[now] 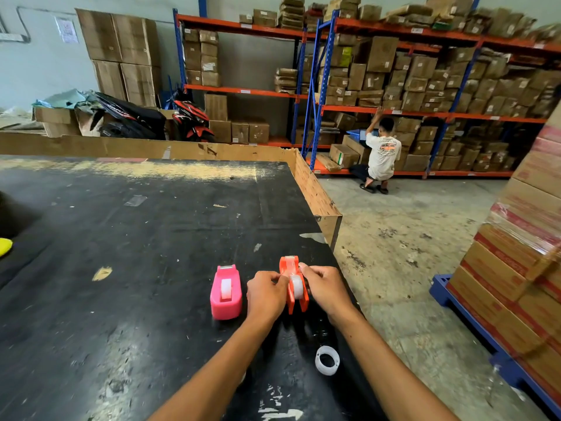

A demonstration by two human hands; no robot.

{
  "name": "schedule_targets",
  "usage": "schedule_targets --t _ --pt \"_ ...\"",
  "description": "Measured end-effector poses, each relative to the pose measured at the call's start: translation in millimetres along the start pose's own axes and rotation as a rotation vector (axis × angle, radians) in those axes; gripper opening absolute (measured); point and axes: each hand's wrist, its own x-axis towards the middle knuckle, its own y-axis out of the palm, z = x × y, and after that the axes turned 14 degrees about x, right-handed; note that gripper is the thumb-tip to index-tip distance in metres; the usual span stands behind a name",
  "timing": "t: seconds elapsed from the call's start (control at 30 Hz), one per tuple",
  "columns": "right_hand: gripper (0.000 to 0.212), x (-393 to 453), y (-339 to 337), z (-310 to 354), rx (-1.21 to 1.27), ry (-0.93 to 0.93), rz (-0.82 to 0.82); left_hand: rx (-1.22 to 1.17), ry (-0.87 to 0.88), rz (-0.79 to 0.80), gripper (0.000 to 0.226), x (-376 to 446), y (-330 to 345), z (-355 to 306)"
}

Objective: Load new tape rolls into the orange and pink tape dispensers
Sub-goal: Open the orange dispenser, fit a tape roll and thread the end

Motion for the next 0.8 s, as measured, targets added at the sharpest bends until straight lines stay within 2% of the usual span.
schedule_targets --t 0.2,0.33,0.47,0.57,0.7,0.8 --pt "0.039 15 8 -10 -0.034 -0.005 0.001 0.118 -0.013 -0.020 0.041 13 6 2" --pt "0.037 18 10 -18 -0.036 -0.002 -0.008 0.151 -0.021 -0.024 0.042 15 6 2" --pt "0.053 30 4 -33 -0.014 0.033 0.015 0.168 0.039 -0.014 0.043 8 2 1" --pt "0.051 23 1 -17 -0.021 -0.014 -0.003 0.181 0.149 -0.022 0.037 4 -11 2" --pt "0.022 11 6 17 -0.012 -0.150 -0.053 0.096 0.236 -0.080 0.029 -1 -41 3" --pt "0.018 -3 34 34 0.019 -0.163 0.045 0.114 0.246 -0.217 0.020 -5 -72 14"
